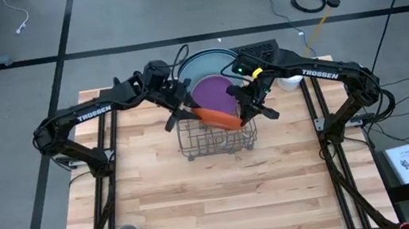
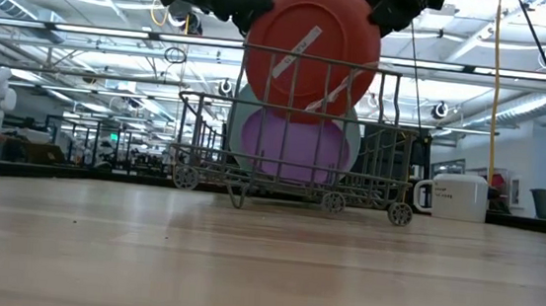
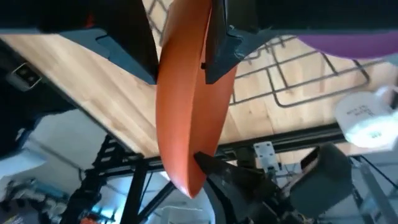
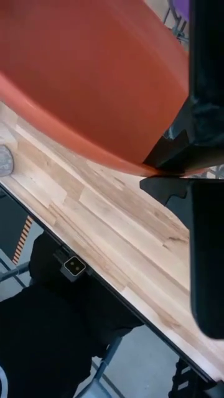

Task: Sort dishes
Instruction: Put the orange plate into the dish rack

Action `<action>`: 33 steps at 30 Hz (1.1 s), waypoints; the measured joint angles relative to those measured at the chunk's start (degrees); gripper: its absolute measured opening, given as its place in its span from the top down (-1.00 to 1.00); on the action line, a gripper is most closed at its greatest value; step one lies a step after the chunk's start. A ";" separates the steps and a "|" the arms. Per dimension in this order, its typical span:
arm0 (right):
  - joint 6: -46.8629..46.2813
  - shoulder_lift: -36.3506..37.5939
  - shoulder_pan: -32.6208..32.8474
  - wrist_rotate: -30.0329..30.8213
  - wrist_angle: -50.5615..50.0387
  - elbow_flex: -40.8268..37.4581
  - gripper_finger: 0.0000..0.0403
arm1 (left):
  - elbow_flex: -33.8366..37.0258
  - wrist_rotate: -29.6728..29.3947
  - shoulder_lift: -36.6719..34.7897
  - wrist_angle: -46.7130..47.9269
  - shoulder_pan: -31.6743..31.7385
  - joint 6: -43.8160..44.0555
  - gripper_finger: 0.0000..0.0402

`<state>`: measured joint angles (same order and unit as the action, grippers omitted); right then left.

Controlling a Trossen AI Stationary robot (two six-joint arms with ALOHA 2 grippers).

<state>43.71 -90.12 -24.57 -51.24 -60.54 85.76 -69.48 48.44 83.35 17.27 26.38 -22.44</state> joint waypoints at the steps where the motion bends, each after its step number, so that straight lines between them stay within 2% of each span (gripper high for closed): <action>1: -0.01 0.01 0.14 0.10 0.07 0.00 1.00 | -0.01 -0.95 0.00 -0.02 -0.40 -0.83 0.37; 4: -0.01 0.01 0.32 0.39 -0.23 0.00 1.00 | 0.00 -2.29 -0.09 0.46 -1.25 -2.66 0.55; 7: -0.25 0.03 0.18 0.87 -0.28 0.00 1.00 | 0.10 -1.07 -0.09 1.57 -1.91 -3.88 0.83; 9: -0.41 0.10 0.10 1.04 -0.11 0.00 0.99 | 0.18 -0.65 -0.07 2.12 -2.51 -4.02 0.92; 12: -2.69 0.30 0.19 2.03 0.50 0.00 0.90 | 0.18 -0.48 -0.08 3.24 -3.00 -5.51 0.94; 17: -11.16 2.30 0.21 14.24 4.59 0.00 0.60 | 0.15 -4.69 -0.15 4.65 -3.14 -6.45 0.96; 24: -14.74 10.24 0.38 26.45 10.04 0.02 0.19 | -0.06 -8.61 -0.64 4.87 -2.94 -6.44 0.98; 29: -19.57 16.35 0.97 30.28 8.90 0.02 0.16 | -0.04 -9.61 -1.59 5.39 -3.00 -6.44 0.98; 33: -24.54 17.11 5.83 31.33 6.98 -2.51 0.24 | -0.04 -11.27 -2.50 5.05 -2.94 -6.70 0.98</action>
<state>19.17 -73.01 -18.74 -19.92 -53.56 83.25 -69.52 37.17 80.85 22.32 23.44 -29.14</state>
